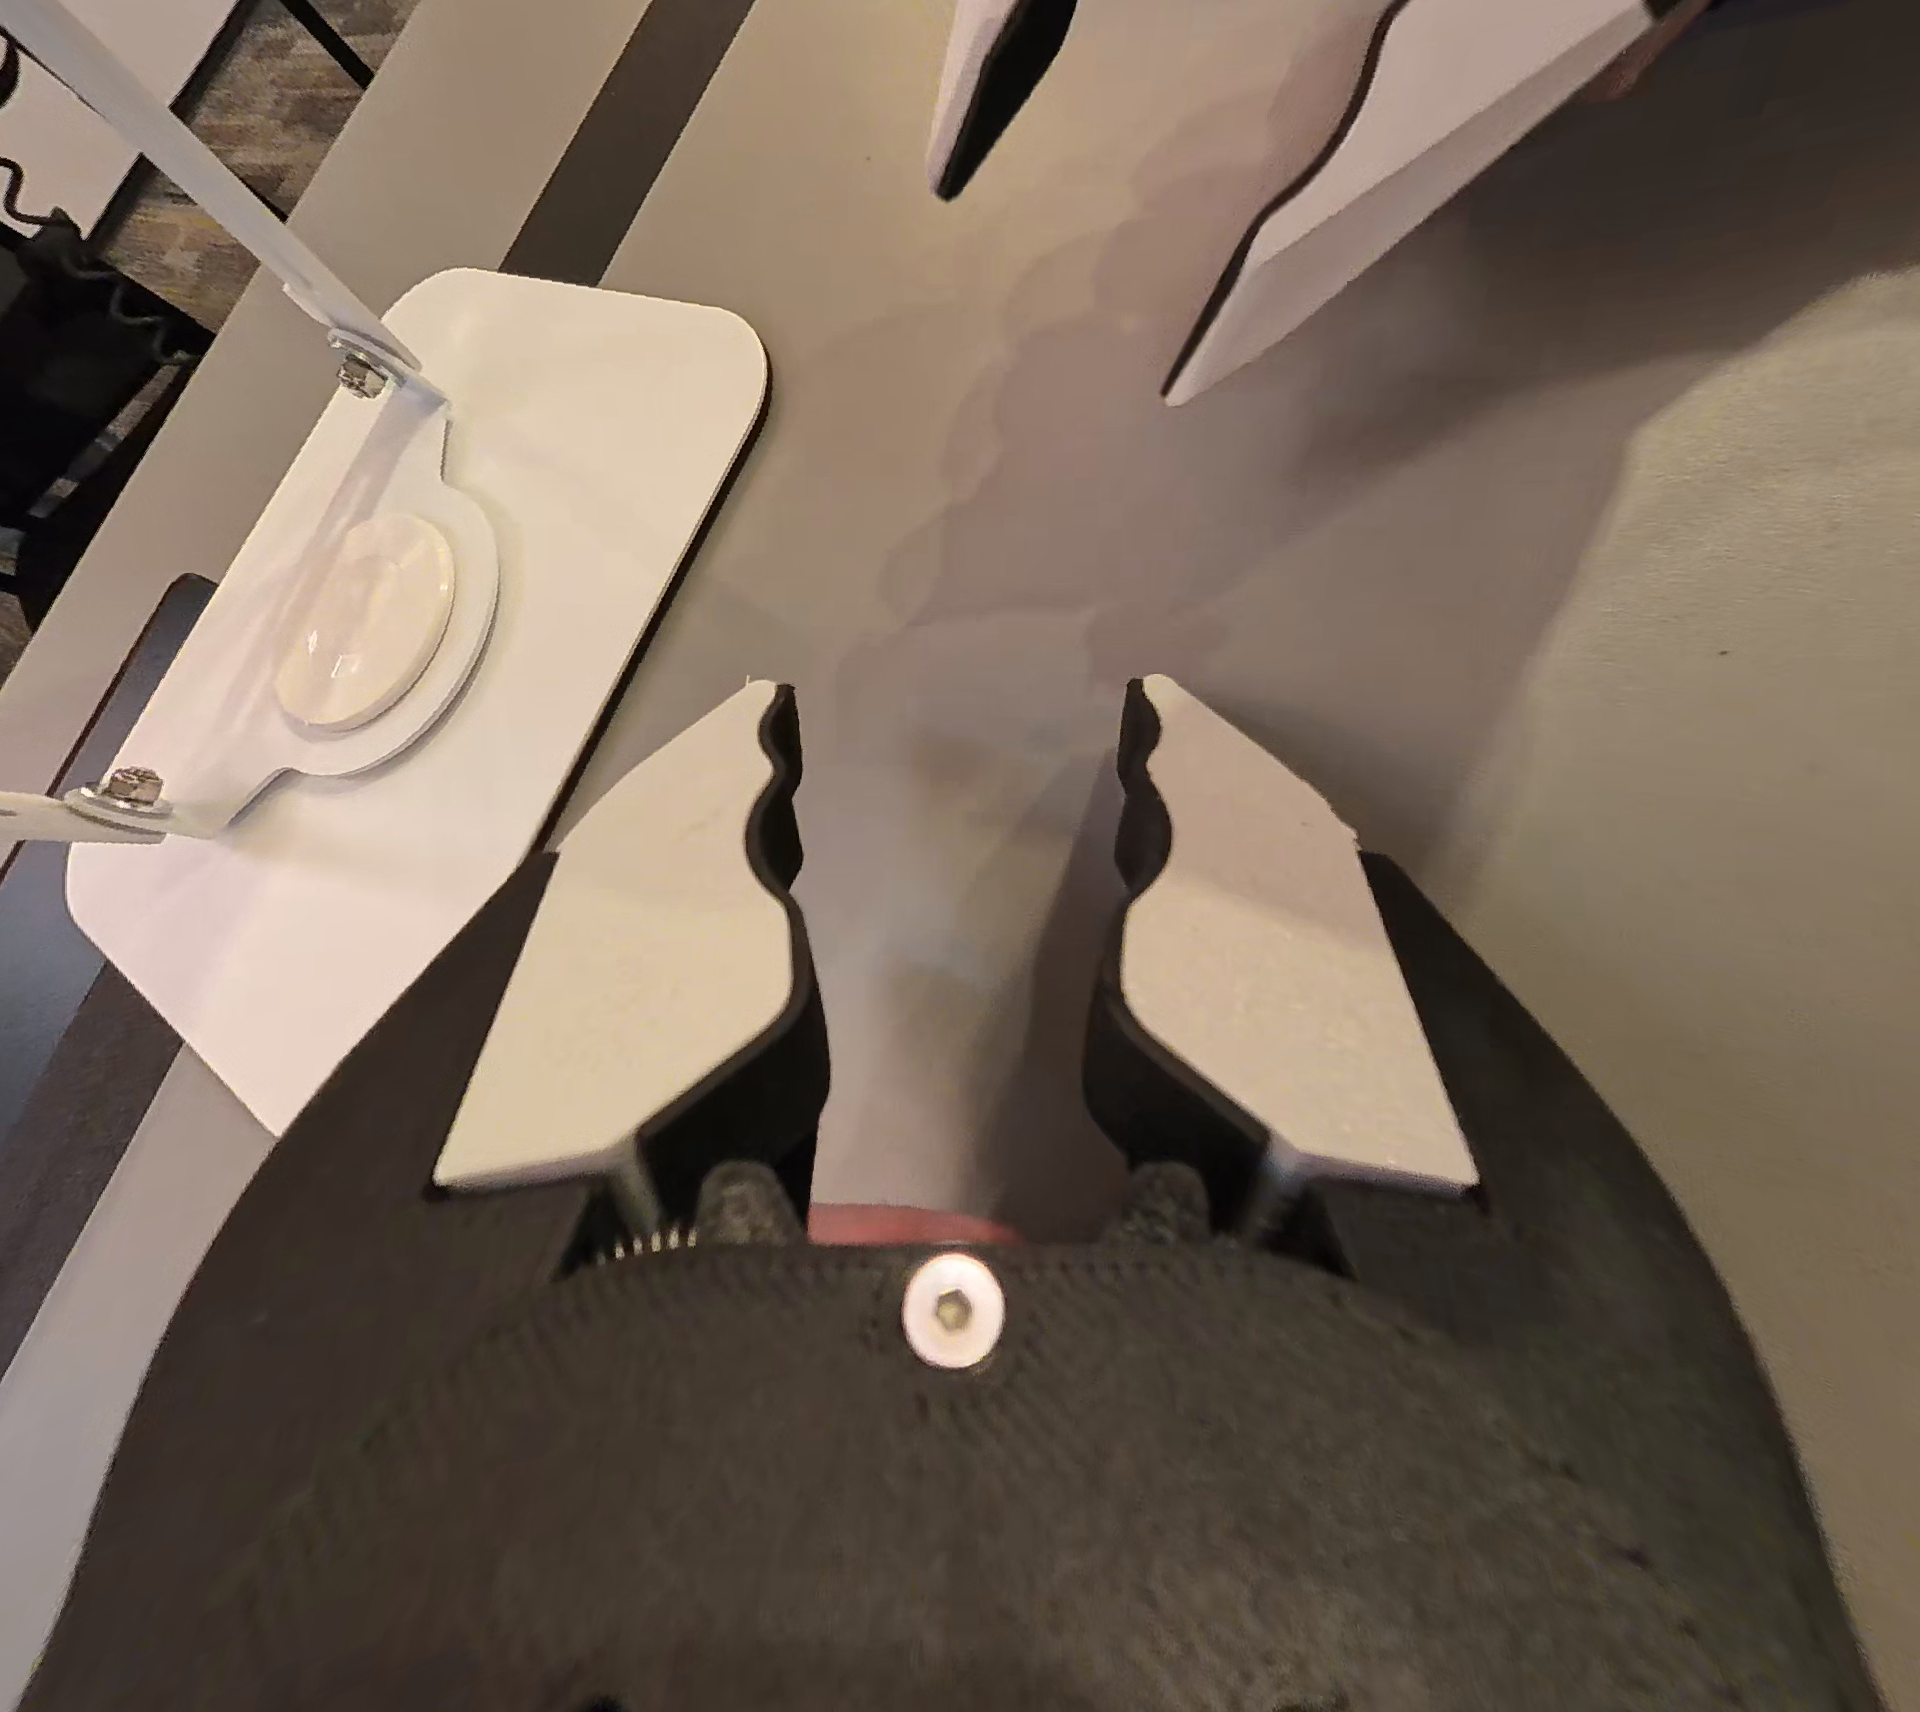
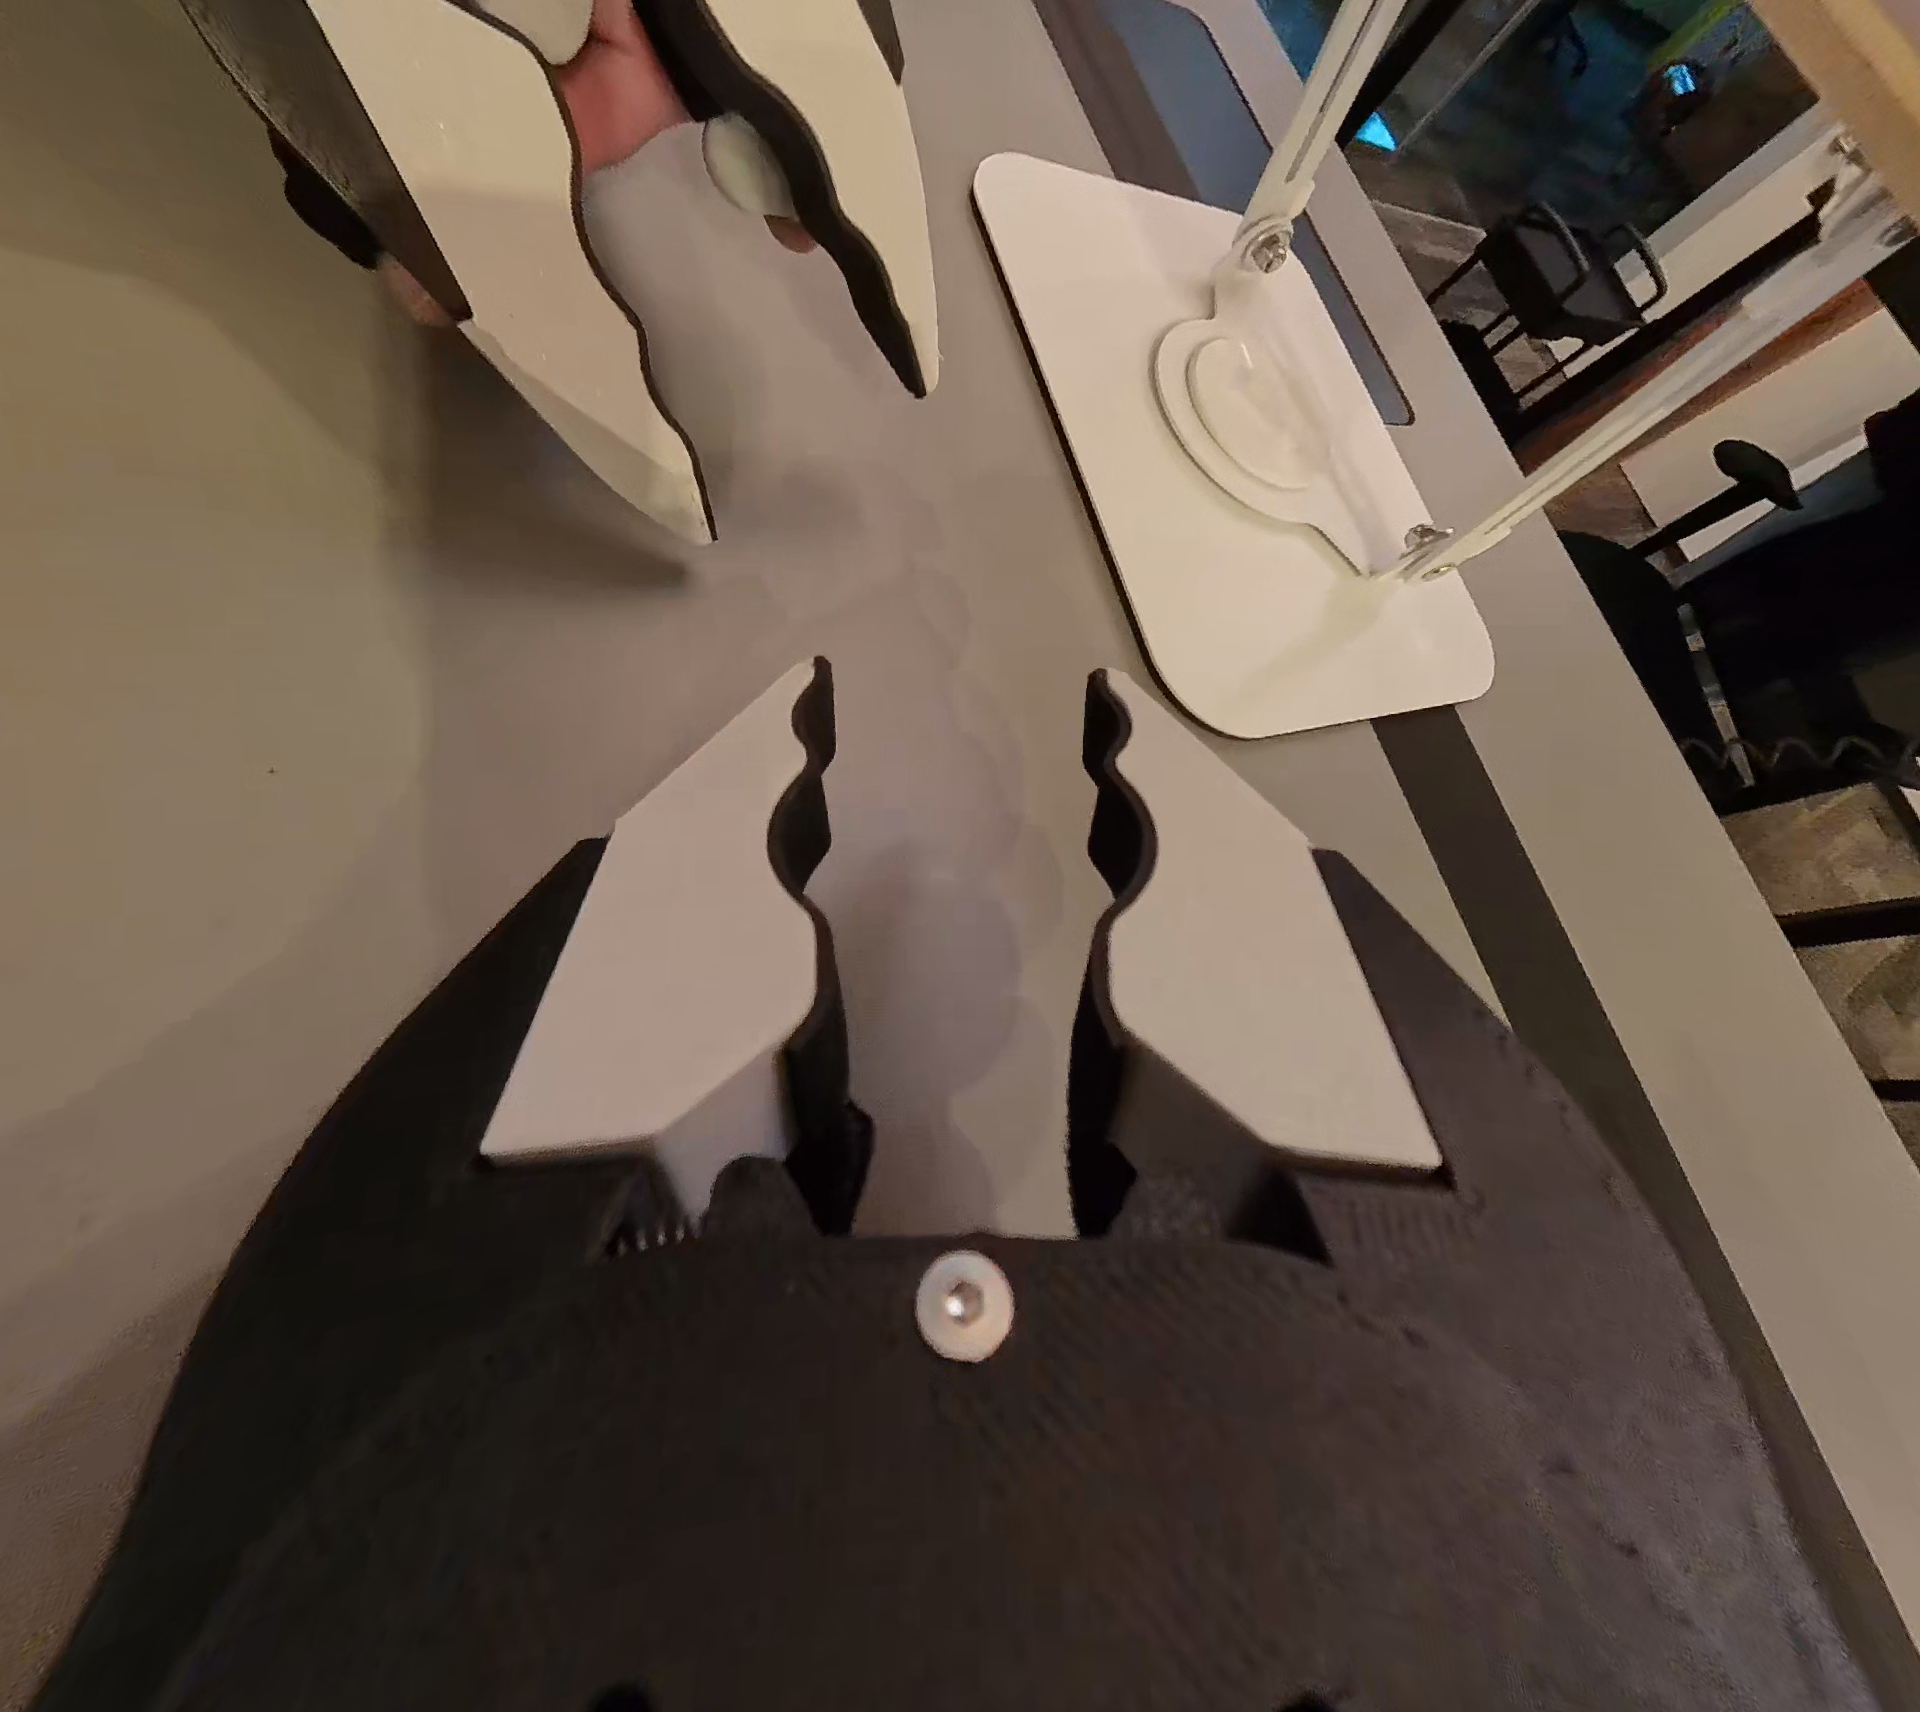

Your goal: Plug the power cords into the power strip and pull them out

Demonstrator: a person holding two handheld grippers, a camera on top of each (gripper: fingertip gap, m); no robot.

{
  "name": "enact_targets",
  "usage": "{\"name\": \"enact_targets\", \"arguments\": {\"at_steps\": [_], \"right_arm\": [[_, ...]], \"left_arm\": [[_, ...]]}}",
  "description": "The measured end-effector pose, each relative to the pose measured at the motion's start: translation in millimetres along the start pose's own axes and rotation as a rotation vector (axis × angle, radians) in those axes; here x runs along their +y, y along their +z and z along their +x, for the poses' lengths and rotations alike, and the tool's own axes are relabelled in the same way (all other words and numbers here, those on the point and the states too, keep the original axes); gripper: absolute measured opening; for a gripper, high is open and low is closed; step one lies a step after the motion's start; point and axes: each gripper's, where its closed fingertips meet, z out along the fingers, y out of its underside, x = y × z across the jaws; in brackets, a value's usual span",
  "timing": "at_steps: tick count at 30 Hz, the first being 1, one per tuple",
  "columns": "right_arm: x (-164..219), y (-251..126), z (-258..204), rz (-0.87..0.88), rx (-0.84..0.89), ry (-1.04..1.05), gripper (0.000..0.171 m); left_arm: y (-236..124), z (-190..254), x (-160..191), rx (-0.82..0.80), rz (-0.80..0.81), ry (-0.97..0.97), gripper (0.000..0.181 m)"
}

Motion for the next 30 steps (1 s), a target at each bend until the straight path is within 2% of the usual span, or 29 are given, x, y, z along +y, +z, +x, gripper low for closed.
{"name": "enact_targets", "arguments": {"at_steps": [14, 30], "right_arm": [[15, 8, -4, -0.104, 0.033, -0.104, 0.059], [19, 11, -7, -0.122, 0.022, -0.107, 0.058]], "left_arm": [[-1, -5, -1, -0.036, 0.016, 0.016, 0.057], [-2, -11, -3, -0.086, 0.04, 0.055, 0.055]]}}
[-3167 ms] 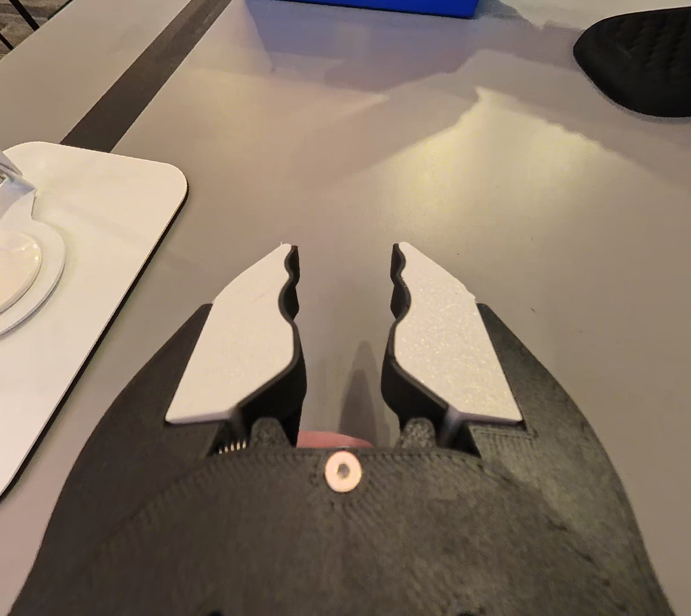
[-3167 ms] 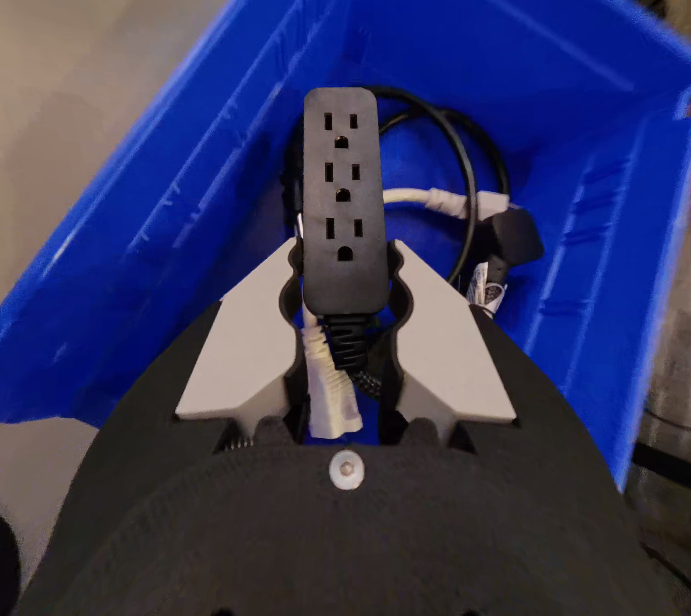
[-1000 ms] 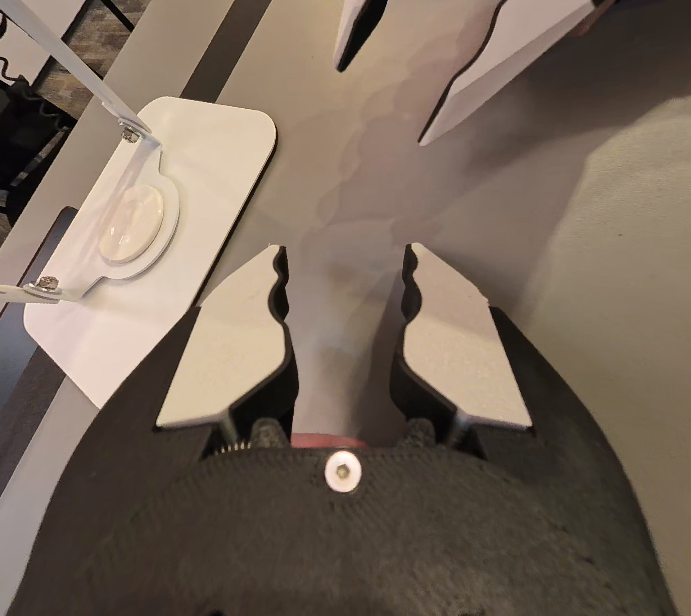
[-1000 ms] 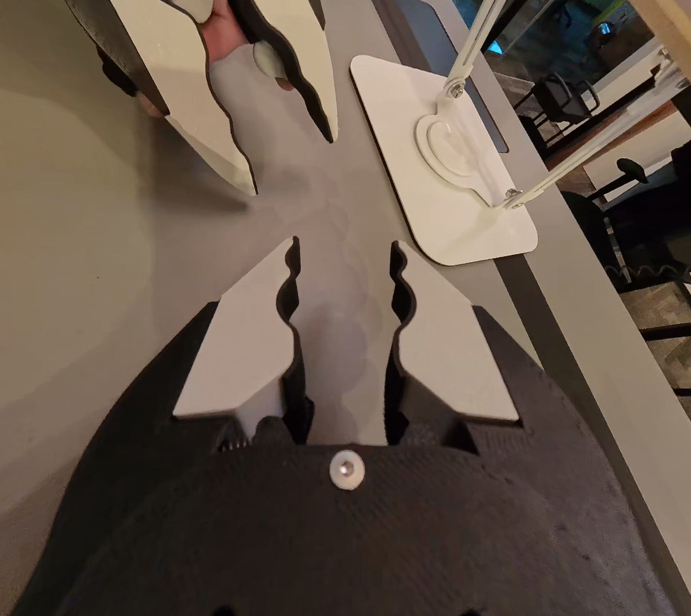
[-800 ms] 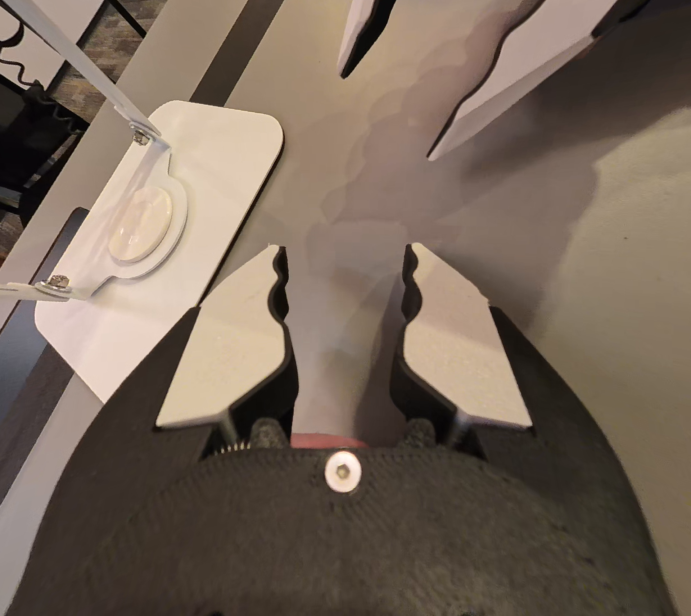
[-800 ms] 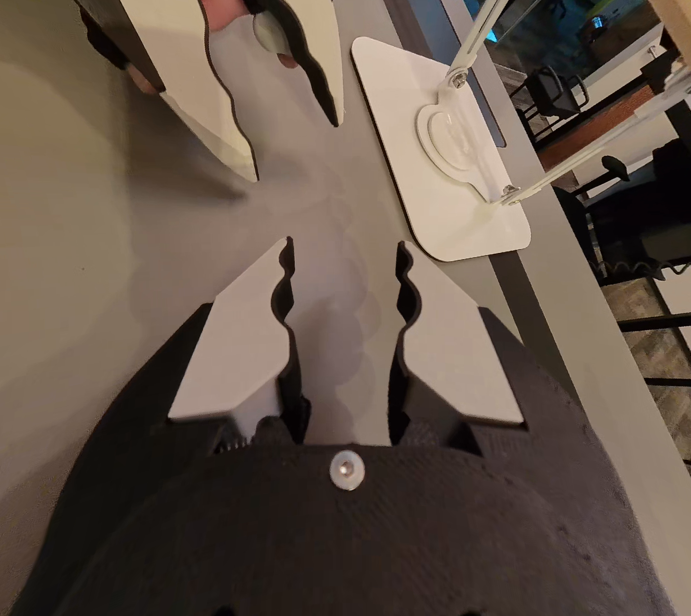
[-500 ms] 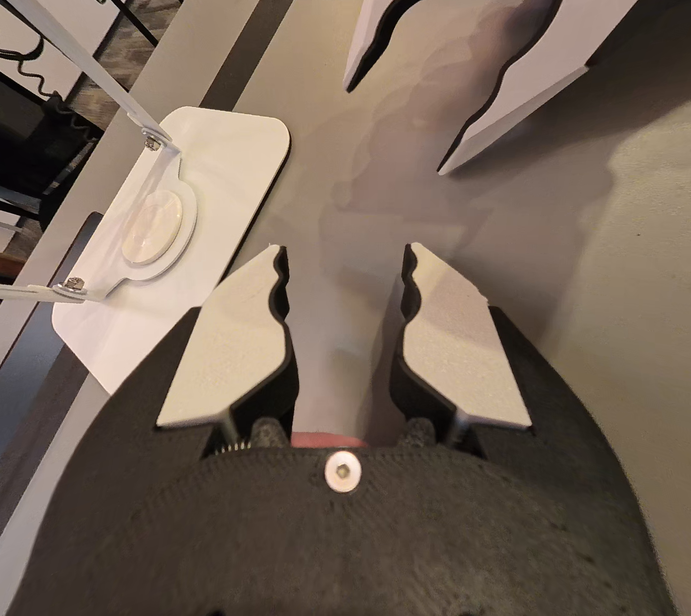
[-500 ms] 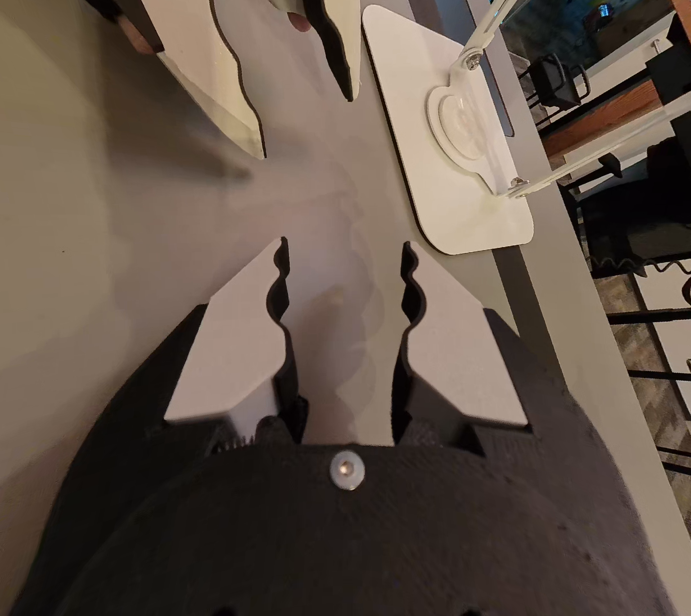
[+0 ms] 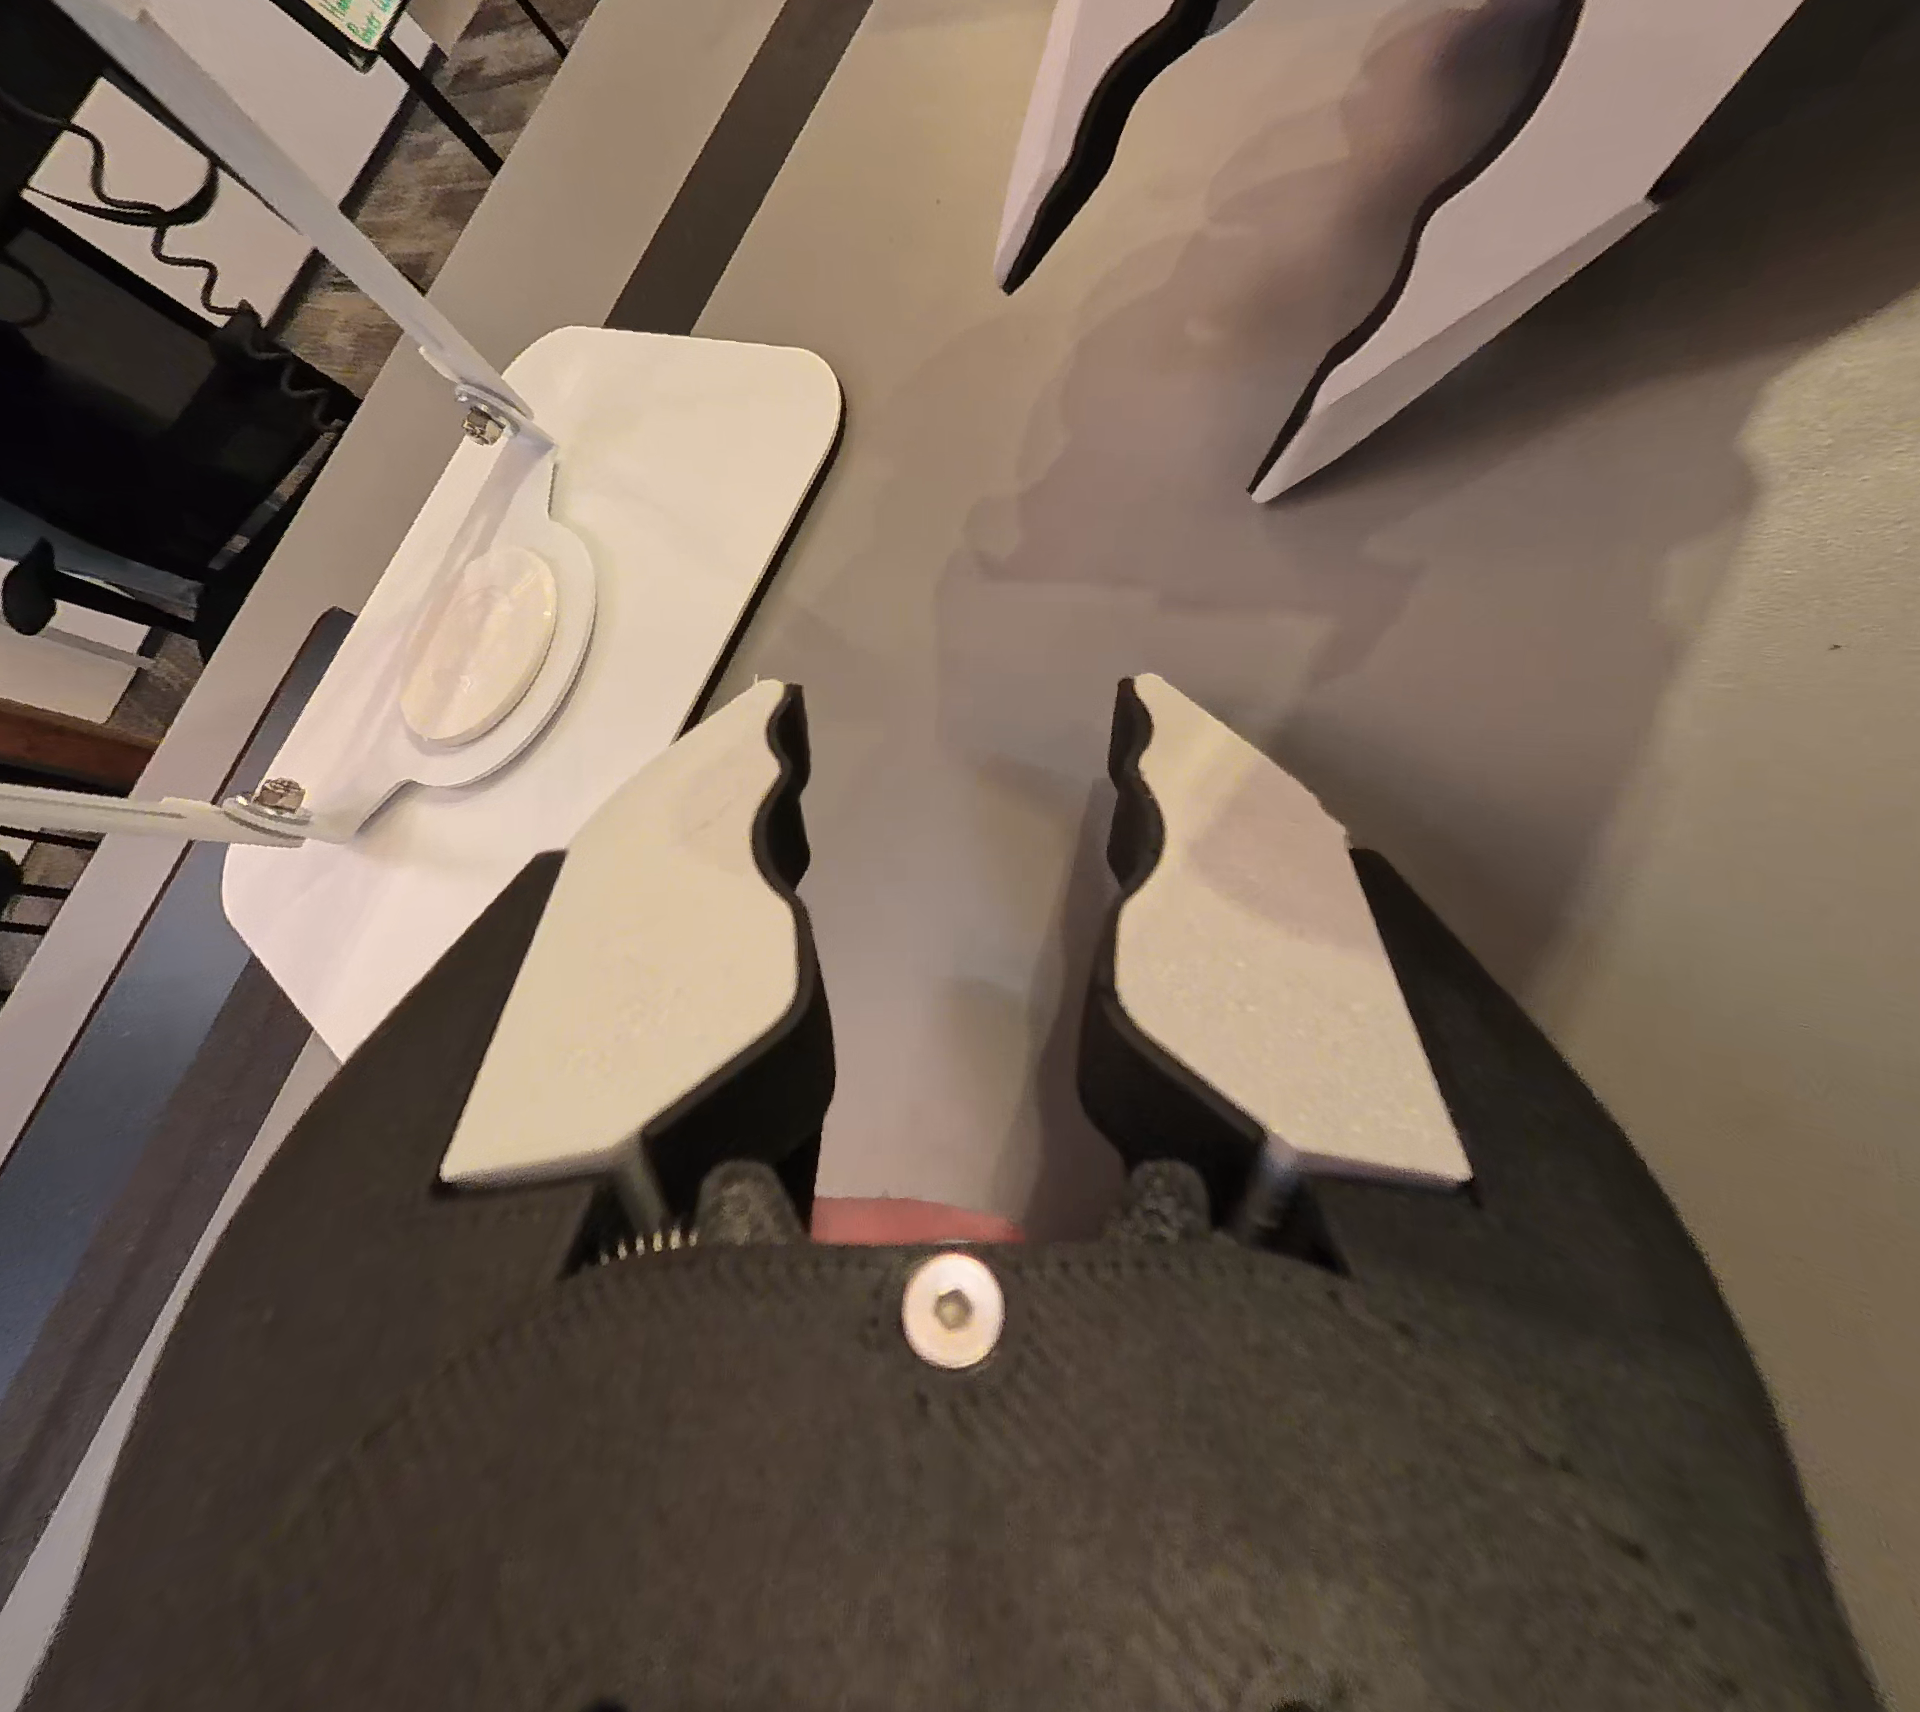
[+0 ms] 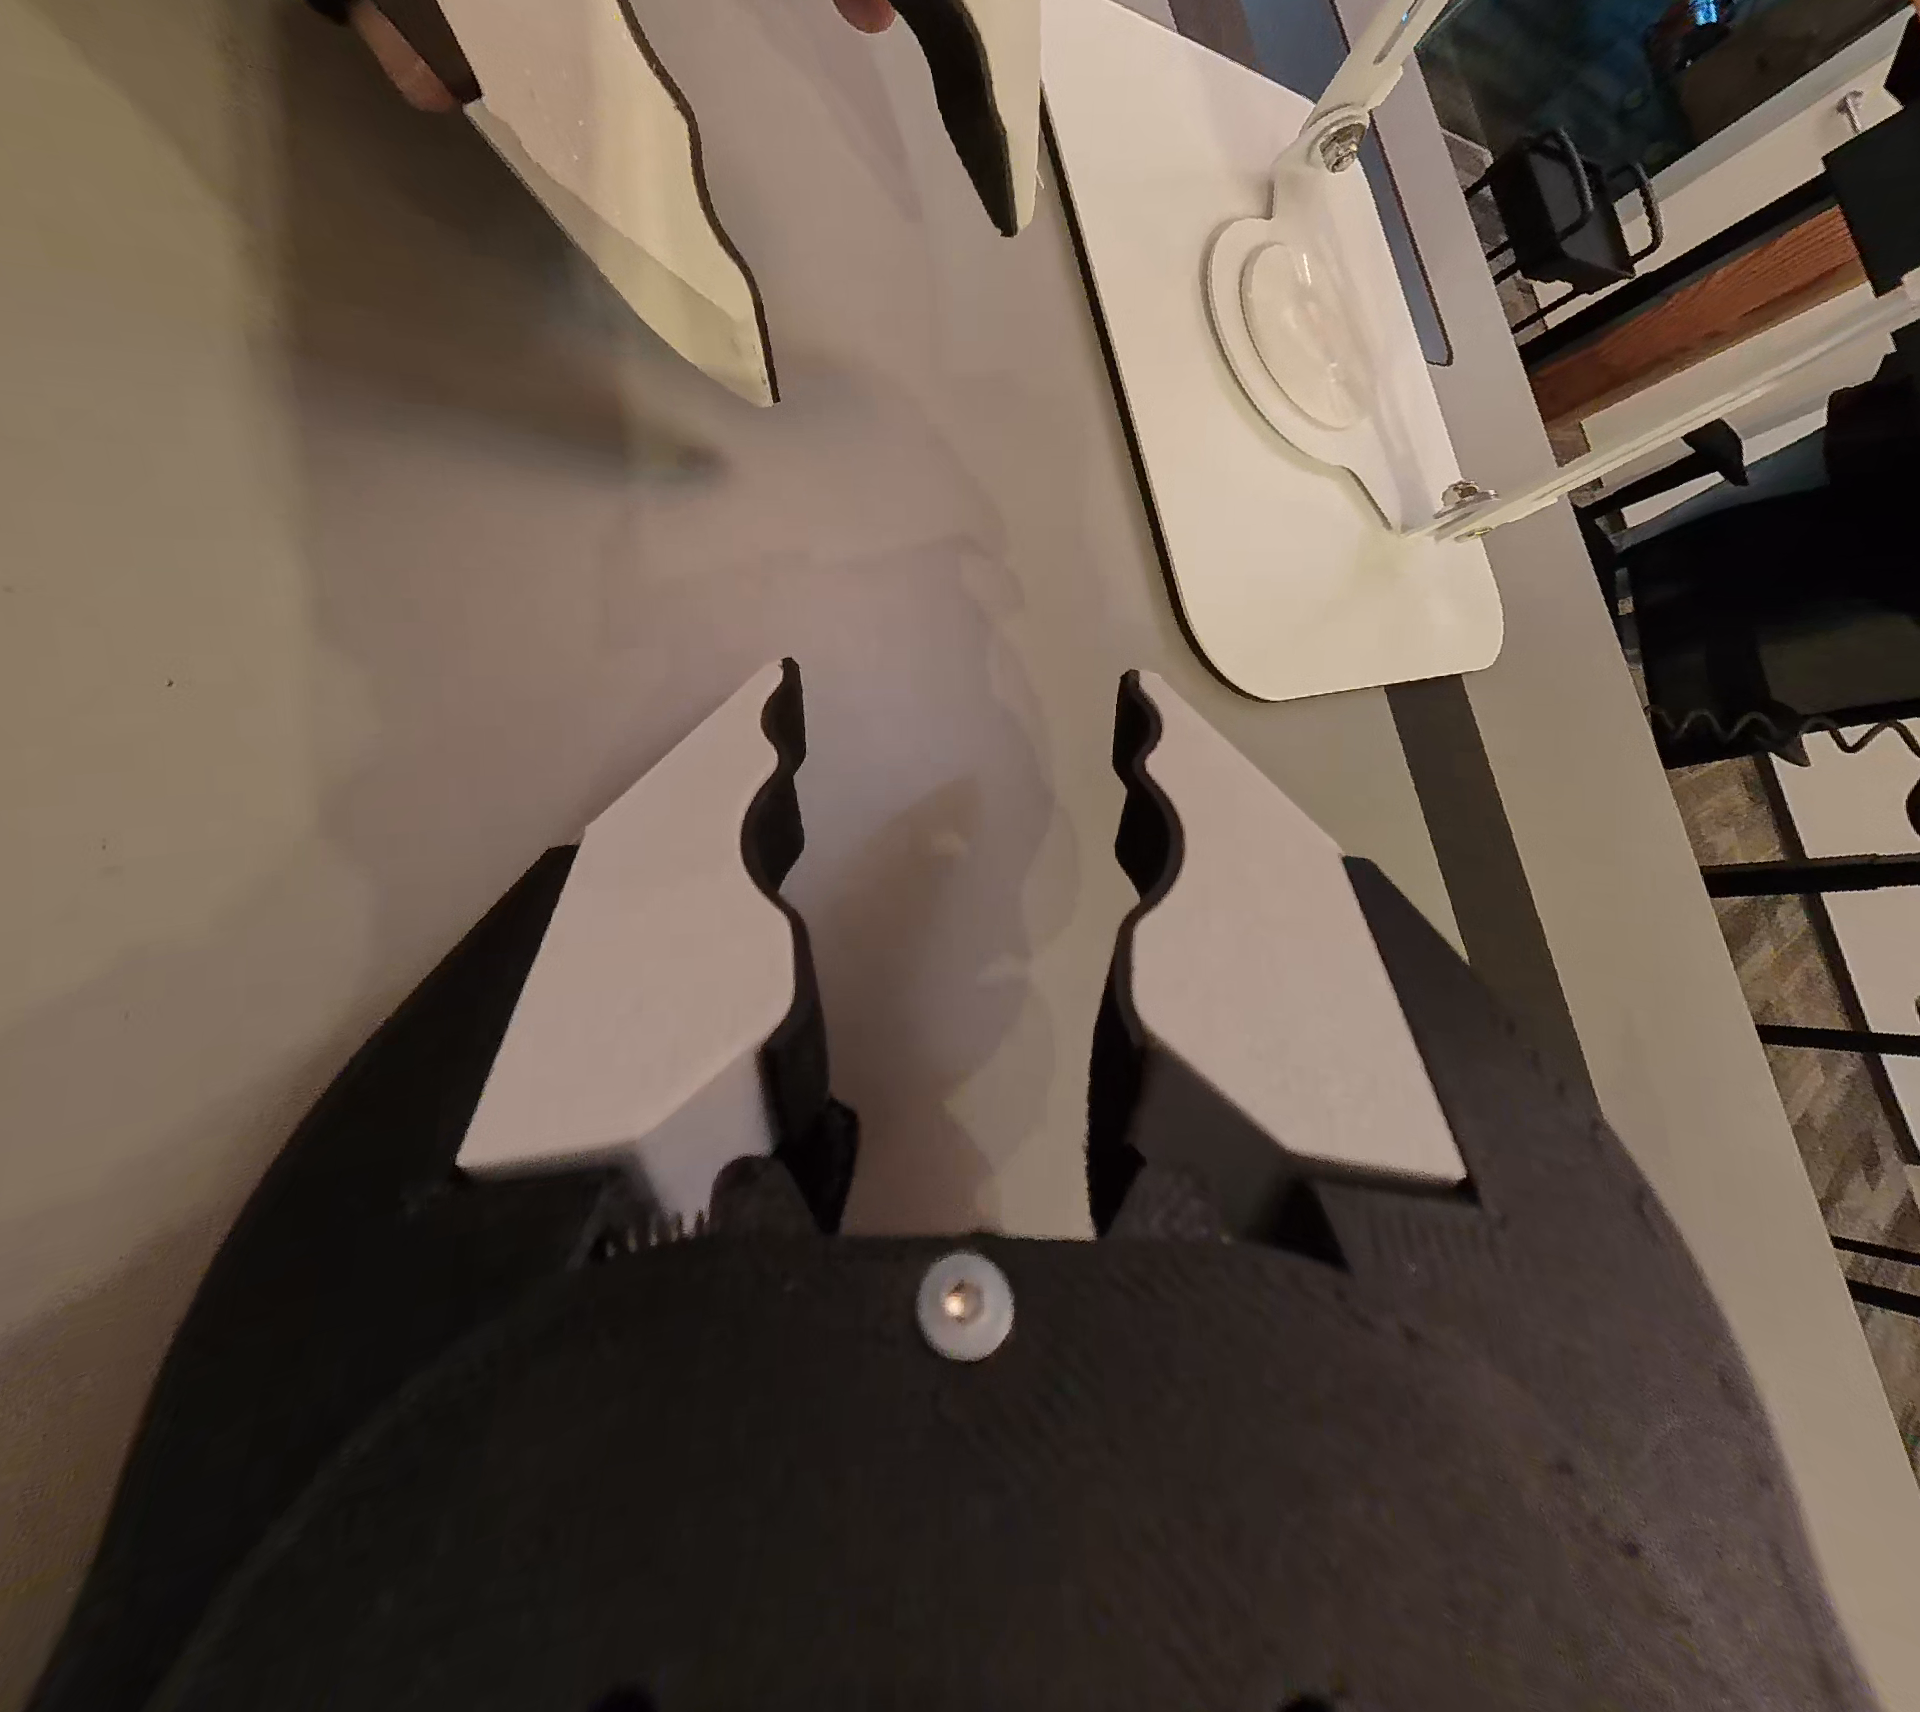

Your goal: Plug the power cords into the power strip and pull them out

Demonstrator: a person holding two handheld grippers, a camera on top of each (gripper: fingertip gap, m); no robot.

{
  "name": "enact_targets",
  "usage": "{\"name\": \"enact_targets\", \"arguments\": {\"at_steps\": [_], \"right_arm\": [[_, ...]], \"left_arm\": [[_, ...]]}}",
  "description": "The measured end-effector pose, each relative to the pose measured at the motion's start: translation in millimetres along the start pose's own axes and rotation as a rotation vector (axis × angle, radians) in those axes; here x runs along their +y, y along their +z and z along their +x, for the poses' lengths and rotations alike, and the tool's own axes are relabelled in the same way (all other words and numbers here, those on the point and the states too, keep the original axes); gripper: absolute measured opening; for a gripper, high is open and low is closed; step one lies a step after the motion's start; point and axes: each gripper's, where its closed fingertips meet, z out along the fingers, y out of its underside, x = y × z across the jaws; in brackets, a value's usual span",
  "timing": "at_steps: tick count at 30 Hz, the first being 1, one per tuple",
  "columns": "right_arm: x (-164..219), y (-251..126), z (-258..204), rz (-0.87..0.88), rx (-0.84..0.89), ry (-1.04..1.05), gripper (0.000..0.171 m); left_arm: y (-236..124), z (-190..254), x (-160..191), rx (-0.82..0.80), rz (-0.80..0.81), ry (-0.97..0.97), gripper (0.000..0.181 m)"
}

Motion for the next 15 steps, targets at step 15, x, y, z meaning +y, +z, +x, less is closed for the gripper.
{"name": "enact_targets", "arguments": {"at_steps": [15], "right_arm": [[-1.5, 1.6, -2.0, 0.016, -0.02, 0.02, 0.061]], "left_arm": [[-0.9, -1.3, -1.7, -0.006, 0.018, 0.006, 0.054]]}}
